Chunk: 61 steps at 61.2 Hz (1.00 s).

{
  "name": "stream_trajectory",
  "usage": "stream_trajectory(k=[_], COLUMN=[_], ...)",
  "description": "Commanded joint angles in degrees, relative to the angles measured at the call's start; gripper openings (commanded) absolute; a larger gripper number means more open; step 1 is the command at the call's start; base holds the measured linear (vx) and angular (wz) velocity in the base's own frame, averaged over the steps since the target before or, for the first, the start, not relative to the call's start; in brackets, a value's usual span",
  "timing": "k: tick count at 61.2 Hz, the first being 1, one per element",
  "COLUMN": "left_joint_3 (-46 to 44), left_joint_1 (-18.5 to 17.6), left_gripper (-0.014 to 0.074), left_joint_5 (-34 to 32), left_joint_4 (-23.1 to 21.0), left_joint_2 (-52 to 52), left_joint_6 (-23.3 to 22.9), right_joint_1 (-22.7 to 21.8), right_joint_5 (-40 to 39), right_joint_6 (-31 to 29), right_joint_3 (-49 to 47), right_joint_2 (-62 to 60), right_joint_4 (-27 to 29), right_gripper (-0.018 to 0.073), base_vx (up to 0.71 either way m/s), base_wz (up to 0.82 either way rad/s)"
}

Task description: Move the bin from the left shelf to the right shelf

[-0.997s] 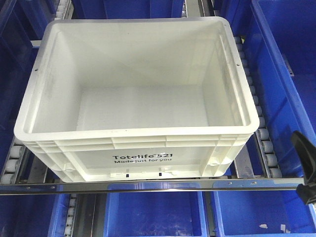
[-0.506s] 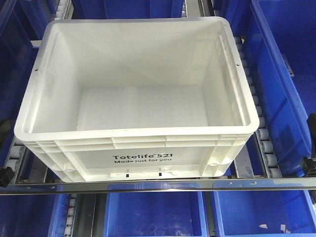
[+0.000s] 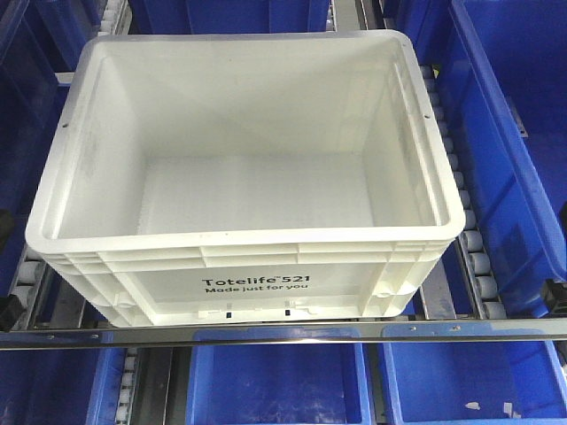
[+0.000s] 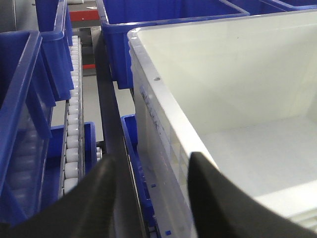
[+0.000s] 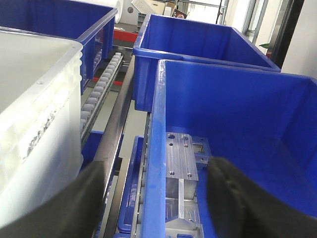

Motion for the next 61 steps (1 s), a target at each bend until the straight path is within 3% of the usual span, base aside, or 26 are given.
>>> stream_trajectory(k=[1,2,52,61], left_joint_3=[-1.4,-1.4,-1.4,-0.9], left_joint_1=[0.0,0.0,0.0,0.0], left_gripper=[0.0119,-0.001,-0.0008,-0.0008], left_joint_5=[-4.8,-4.8,-4.4,-3.3], left_joint_4=[-0.6,-0.6,-0.5,-0.5], left_joint_2=[0.5,0.5,0.5,-5.2], left_joint_6=[-0.5,-0.4,-0.2,-0.2], right_joint_1=[-0.3,-0.3,-0.3,-0.3], right_joint_5=[-3.7,-3.6,-1.7,-1.7], right_joint_6=[0.1,0.4,2.3,2.3], right_joint_3=[-1.7,-1.7,-1.7,-1.7], right_joint_2=[0.6,0.6,0.6,0.6], right_joint_4=[-0.5,-0.4,-0.3,-0.3], right_gripper=[0.0217,-0.0014,-0.0008,-0.0008], base_vx=[0.0,0.0,0.0,0.0], base_wz=[0.0,0.0,0.0,0.0])
